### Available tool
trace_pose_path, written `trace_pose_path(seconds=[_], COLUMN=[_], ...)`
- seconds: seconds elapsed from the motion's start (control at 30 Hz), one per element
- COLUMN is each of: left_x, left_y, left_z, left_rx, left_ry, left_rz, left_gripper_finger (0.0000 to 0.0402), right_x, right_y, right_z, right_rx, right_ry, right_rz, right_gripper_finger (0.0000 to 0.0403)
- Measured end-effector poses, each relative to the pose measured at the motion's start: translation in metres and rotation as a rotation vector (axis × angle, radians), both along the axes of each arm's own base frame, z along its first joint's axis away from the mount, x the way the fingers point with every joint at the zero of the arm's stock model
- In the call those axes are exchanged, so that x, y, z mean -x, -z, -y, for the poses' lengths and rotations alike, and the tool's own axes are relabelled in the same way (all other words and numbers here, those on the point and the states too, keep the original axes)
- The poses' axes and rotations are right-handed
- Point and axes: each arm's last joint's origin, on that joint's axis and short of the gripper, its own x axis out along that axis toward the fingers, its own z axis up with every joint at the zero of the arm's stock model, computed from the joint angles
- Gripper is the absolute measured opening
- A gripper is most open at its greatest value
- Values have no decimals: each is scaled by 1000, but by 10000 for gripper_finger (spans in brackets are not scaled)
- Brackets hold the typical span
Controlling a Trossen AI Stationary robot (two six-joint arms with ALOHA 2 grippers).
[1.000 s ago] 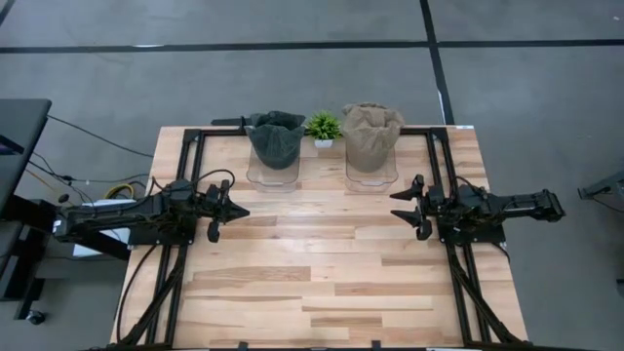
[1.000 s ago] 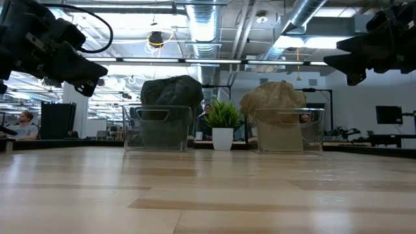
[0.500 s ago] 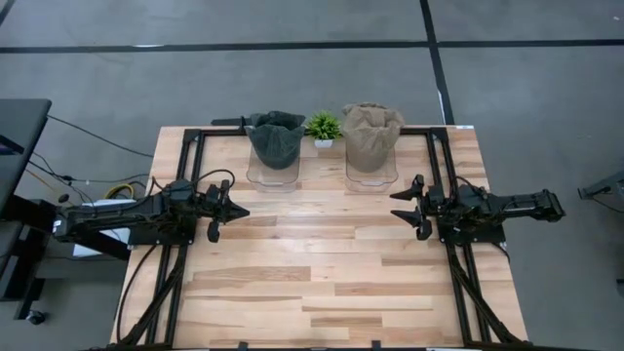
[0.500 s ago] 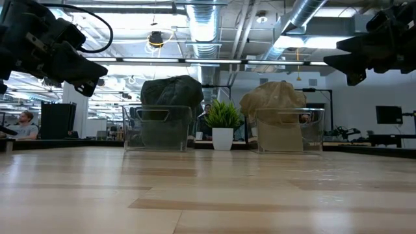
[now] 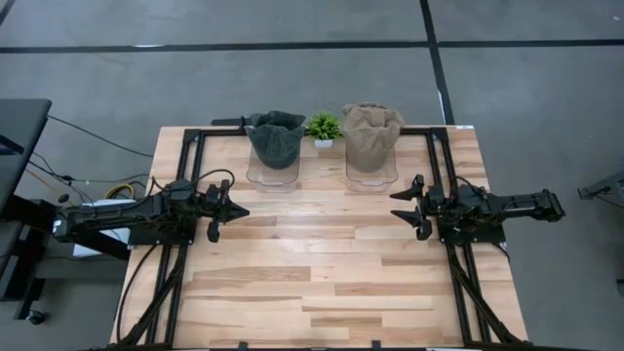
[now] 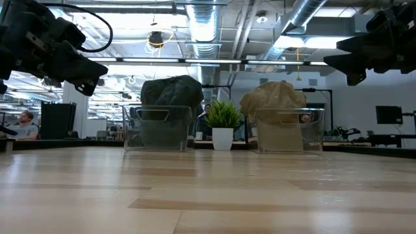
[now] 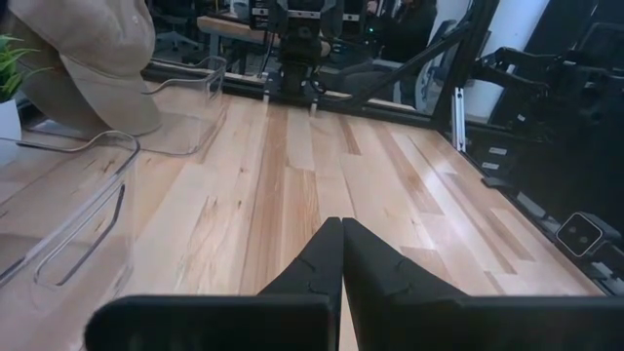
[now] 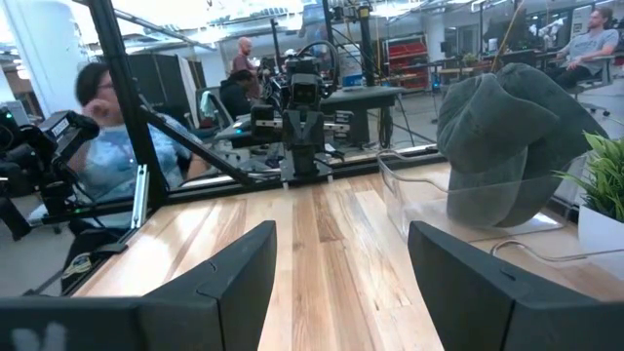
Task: Pick & Place hat
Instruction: Return to Home Position
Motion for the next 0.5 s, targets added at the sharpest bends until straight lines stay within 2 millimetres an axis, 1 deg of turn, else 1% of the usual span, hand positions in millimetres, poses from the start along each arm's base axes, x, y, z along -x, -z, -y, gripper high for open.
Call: trace_pose_path(seconds=[0.5], left_x=[0], left_y=[-1], left_z=[0], left_rx=[-1], left_ry=[0], left_rz=[7], left_gripper_finger=[6], right_x=[0], right_y=[0], right_z=[0], right_rx=[0], right_ry=[0], right_rz=[0], right_gripper_finger=[224])
